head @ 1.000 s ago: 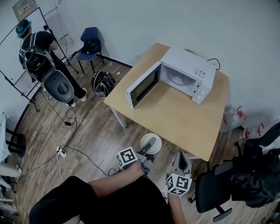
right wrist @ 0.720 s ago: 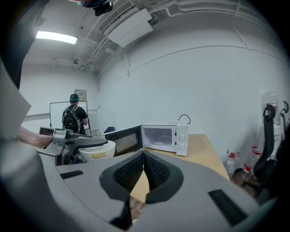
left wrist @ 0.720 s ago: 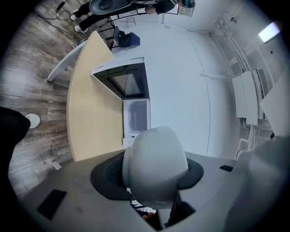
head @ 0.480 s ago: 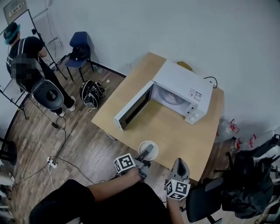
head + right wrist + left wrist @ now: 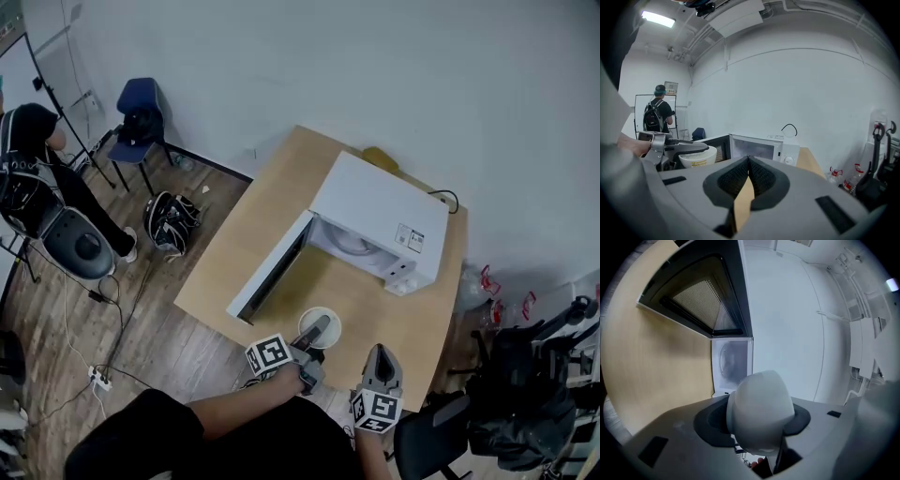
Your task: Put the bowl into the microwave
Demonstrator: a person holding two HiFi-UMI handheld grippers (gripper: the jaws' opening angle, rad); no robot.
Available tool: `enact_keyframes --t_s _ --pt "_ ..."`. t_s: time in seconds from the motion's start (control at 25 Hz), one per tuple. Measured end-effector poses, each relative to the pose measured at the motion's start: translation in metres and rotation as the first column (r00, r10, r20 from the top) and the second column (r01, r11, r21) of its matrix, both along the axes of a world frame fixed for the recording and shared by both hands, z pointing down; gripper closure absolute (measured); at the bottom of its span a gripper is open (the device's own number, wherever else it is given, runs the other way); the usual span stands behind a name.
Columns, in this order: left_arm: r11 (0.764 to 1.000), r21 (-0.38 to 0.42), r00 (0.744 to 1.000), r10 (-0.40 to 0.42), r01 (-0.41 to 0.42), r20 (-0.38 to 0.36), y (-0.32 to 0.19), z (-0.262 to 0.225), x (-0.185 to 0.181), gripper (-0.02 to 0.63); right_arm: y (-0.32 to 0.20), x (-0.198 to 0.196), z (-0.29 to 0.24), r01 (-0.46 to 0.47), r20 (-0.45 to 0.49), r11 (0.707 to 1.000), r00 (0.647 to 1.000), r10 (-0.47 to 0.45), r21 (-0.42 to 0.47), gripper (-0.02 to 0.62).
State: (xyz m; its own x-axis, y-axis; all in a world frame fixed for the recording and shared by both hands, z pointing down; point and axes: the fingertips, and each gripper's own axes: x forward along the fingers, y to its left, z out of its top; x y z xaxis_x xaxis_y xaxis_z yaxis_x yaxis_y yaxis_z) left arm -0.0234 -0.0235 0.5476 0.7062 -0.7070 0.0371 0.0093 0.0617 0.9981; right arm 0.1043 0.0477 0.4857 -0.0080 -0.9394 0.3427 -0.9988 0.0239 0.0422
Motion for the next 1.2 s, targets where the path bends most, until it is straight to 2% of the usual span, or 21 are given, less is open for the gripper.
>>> enact_keyframes --t_s 0.16,0.24,0.36,0.48,0.64,0.88,1.0,1.2 --pt "0.999 -0.039 0.999 0.032 -0.032 0.004 -0.026 0.015 0.01 0.387 -0.021 -0.001 0.0 -0.029 -0.006 1.0 1.0 0.029 -0.011 0.535" --pt "0.997 -0.07 0.999 0.028 -0.025 0.035 -0.037 0.02 0.011 0.387 -0.023 -0.001 -0.002 -0.034 -0.012 0.999 0.999 0.033 -0.016 0.535" --pt "0.997 -0.072 0.997 0.006 0.0 0.081 -0.058 0.026 0.01 0.387 -0.026 0.001 0.003 -0.045 -0.014 0.999 0.999 0.044 -0.028 0.535" --pt "0.997 -0.07 0.998 -0.021 0.025 0.058 -0.086 0.029 0.016 0.387 -0.034 0.006 0.01 -0.061 0.002 0.997 0.998 0.061 -0.037 0.535" --pt "0.996 -0.071 0.998 -0.044 0.048 0.052 -0.114 0.033 0.024 0.387 -0.052 0.009 0.015 -0.04 0.015 0.999 0.999 0.04 -0.034 0.535" --pt "0.996 -0.074 0.992 -0.048 0.057 0.116 -0.156 0.05 0.038 0.387 -0.088 0.012 0.01 0.001 0.031 1.0 1.0 -0.001 0.001 0.535" --pt "0.995 -0.071 0.989 -0.063 0.073 0.135 -0.182 0.065 0.048 0.387 -0.103 0.02 0.01 0.0 0.046 1.0 0.999 -0.001 0.023 0.535" --pt "0.987 -0.098 0.984 -0.114 0.128 0.139 -0.218 0.096 0.059 0.387 -0.126 0.036 0.015 0.002 0.064 1.0 0.998 -0.002 0.005 0.535"
